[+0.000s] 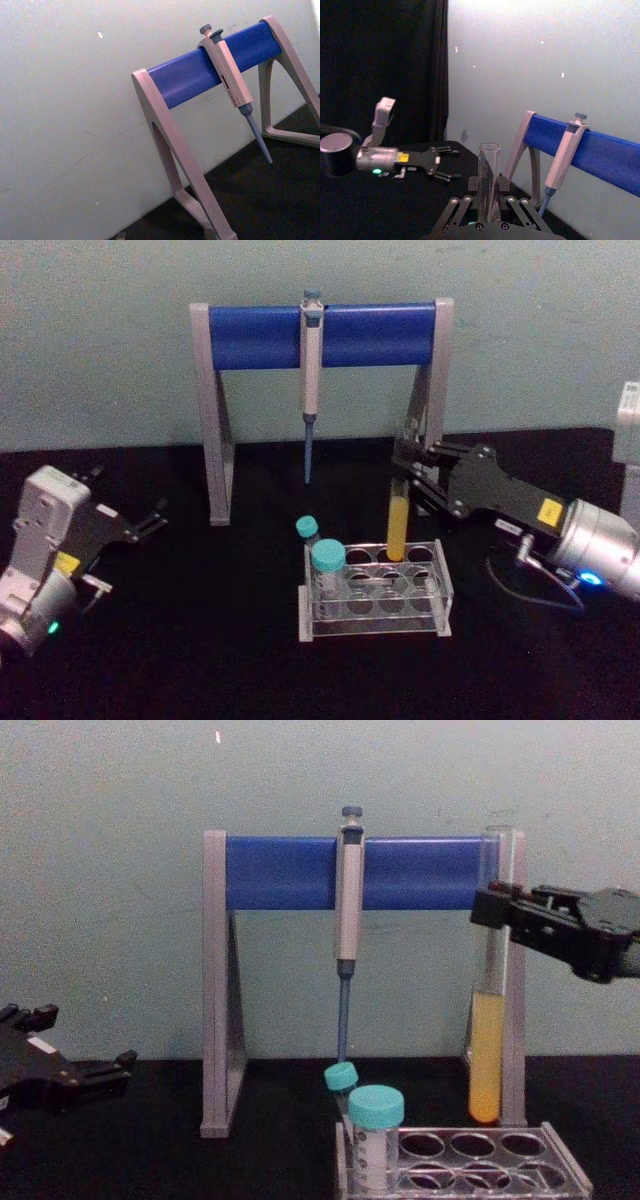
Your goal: Pick up the test tube from the test tube rack, shake it, then place it back into the test tube rack.
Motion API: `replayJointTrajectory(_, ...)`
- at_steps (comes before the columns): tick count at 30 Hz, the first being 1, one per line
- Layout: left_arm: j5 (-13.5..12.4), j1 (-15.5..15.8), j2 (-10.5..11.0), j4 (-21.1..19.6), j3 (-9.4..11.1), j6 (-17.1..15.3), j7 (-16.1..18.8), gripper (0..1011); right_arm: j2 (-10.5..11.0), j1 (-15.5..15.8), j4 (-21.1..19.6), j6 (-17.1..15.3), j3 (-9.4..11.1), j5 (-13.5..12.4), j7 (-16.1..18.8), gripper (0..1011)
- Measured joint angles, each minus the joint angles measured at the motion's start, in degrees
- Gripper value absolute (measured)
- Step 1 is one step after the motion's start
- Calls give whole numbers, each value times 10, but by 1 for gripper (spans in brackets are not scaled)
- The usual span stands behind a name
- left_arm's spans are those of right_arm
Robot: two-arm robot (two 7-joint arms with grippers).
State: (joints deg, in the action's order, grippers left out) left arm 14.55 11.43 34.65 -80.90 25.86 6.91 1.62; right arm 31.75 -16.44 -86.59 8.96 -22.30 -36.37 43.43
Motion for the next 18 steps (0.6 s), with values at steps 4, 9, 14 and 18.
replayJointTrajectory(4, 0, 0, 0, 0, 0, 0, 0, 1001, 20, 11, -14, 0, 2, -9, 7, 230)
replayJointTrajectory(9, 0, 0, 0, 0, 0, 0, 0, 1001, 48, 31, -34, -1, 12, -14, -4, 230)
replayJointTrajectory(14, 0, 0, 0, 0, 0, 0, 0, 1001, 64, 48, -43, -10, 27, -3, -42, 230)
replayJointTrajectory(18, 0, 0, 0, 0, 0, 0, 0, 1001, 64, 57, -45, -15, 40, 10, -77, 230)
